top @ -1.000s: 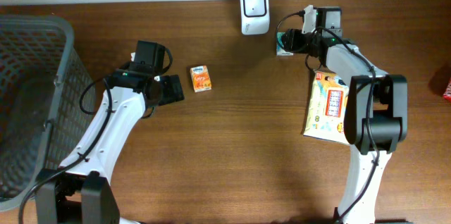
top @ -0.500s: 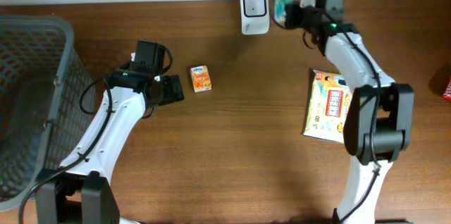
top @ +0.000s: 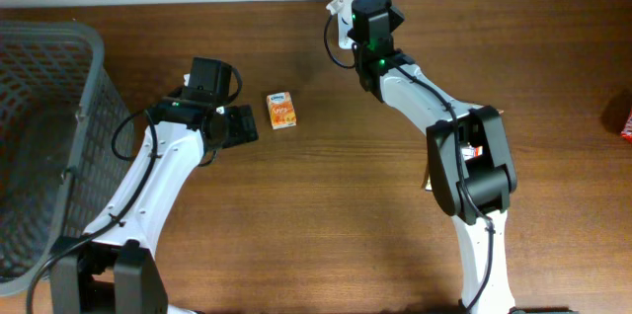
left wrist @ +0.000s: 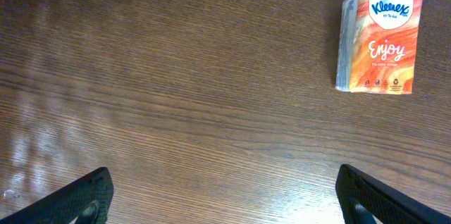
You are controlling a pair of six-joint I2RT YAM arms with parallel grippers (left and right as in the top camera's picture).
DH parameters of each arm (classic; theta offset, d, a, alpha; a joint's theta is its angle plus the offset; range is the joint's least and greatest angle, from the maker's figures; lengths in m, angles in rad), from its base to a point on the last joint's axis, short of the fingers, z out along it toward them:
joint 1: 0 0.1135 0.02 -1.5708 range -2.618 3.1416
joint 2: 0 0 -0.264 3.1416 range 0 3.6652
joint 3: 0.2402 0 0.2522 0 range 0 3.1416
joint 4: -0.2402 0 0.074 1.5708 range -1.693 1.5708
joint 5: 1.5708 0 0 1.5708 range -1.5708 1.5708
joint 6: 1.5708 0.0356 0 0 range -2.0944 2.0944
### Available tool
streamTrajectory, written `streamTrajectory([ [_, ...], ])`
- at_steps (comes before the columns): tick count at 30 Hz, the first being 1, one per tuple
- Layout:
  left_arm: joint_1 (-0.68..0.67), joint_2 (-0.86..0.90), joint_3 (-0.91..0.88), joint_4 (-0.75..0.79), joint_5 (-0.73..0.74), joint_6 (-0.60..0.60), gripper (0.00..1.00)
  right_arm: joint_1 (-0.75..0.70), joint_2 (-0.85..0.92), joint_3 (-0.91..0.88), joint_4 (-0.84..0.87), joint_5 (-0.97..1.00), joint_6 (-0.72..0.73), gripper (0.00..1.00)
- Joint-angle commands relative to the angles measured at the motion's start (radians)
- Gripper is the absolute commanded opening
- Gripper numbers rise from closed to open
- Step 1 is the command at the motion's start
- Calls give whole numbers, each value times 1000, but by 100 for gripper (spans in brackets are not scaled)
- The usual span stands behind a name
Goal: Scan the item barcode
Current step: 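Hold the green tissue pack under the scanner with the right gripper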
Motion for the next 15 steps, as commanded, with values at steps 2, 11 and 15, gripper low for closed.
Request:
streamTrajectory([
  [2, 3, -14, 3, 2, -5, 16, 99, 26, -12, 10, 36, -68, 16, 4],
  [11, 3, -14, 3, 2, -4, 16, 99, -96, -116, 14, -64, 196, 626, 4],
  [15, 3, -14, 3, 2, -4, 16, 99, -416, -285, 14, -437, 195, 814, 4],
])
